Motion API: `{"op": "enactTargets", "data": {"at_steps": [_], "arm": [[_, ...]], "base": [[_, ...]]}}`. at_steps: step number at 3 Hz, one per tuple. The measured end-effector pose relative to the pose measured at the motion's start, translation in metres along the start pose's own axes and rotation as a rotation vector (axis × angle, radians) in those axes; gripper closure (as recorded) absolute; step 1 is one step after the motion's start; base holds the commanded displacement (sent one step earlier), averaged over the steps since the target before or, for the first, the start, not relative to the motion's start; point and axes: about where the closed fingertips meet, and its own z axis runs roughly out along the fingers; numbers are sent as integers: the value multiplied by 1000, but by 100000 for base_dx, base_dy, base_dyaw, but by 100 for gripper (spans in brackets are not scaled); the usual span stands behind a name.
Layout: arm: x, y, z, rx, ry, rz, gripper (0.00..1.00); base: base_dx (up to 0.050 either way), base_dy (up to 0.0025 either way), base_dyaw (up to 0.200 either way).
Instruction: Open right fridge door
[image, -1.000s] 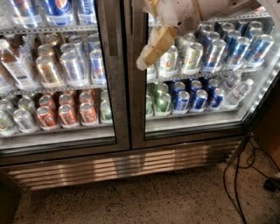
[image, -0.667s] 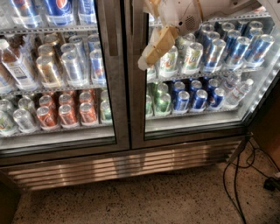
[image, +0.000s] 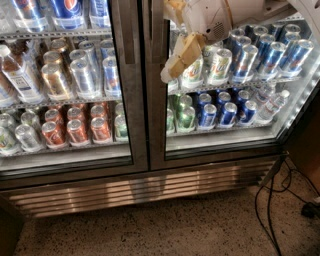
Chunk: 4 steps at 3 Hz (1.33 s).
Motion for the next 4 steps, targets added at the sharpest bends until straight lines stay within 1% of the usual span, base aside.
{"op": "enactTargets", "data": {"at_steps": [1,4], "arm": [[-4,-2,1,-14,-31,-18,0],[-6,-5,-2,-59,-79,-55,0]], "base": [[0,0,0],[0,0,0]]}}
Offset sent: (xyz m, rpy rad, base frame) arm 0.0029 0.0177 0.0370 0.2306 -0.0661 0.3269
